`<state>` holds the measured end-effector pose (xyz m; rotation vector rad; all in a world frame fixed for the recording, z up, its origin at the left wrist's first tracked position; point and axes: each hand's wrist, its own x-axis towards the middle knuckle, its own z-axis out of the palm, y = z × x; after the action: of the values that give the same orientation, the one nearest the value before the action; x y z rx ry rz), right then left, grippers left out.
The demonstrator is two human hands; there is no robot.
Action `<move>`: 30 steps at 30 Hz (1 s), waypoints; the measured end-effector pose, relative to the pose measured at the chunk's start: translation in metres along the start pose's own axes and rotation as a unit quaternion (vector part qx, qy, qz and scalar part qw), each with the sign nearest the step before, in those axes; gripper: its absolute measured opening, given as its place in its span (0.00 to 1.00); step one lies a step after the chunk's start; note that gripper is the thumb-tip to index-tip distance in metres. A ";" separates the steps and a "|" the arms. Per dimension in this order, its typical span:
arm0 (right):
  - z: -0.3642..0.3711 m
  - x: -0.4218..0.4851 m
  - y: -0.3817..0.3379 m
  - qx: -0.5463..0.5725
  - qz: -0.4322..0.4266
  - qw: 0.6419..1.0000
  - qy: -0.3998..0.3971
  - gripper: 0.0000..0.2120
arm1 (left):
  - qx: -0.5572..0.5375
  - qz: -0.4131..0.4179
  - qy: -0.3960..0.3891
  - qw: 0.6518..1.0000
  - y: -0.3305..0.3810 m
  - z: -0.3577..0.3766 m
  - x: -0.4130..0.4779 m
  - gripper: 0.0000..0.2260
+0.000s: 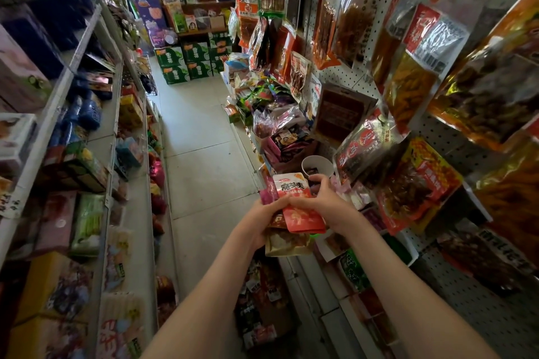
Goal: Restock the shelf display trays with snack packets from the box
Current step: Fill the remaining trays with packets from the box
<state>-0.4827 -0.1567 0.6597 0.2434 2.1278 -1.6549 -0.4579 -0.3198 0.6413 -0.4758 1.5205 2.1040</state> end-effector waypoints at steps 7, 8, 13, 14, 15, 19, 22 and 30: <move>-0.012 -0.011 0.004 0.101 0.055 0.993 0.025 0.30 | -0.010 -0.022 -0.040 0.999 -0.011 0.004 0.003 0.14; -0.017 -0.015 0.009 0.127 0.062 0.989 0.034 0.29 | -0.005 -0.032 -0.043 0.999 -0.015 0.007 0.005 0.15; -0.032 -0.049 0.048 0.215 0.111 0.966 0.093 0.21 | 0.043 -0.073 -0.078 0.993 -0.044 0.035 0.019 0.15; -0.030 -0.051 0.056 0.217 0.116 0.964 0.103 0.23 | 0.054 -0.072 -0.078 0.993 -0.048 0.038 0.021 0.17; -0.030 -0.057 0.067 0.220 0.125 0.961 0.115 0.26 | 0.066 -0.075 -0.080 0.992 -0.058 0.044 0.023 0.18; -0.027 -0.075 0.105 0.221 0.128 0.955 0.149 0.29 | 0.106 -0.120 -0.105 0.981 -0.090 0.064 0.026 0.18; -0.029 -0.085 0.136 0.220 0.124 0.955 0.153 0.35 | 0.150 -0.135 -0.119 0.972 -0.108 0.077 0.021 0.13; -0.077 -0.109 0.196 0.254 0.153 0.944 0.147 0.33 | 0.216 -0.192 -0.187 0.939 -0.147 0.094 0.022 0.17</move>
<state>-0.3265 -0.0167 0.5499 0.9792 1.6888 -2.0362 -0.3903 -0.1892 0.5452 -0.1756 1.4607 1.4110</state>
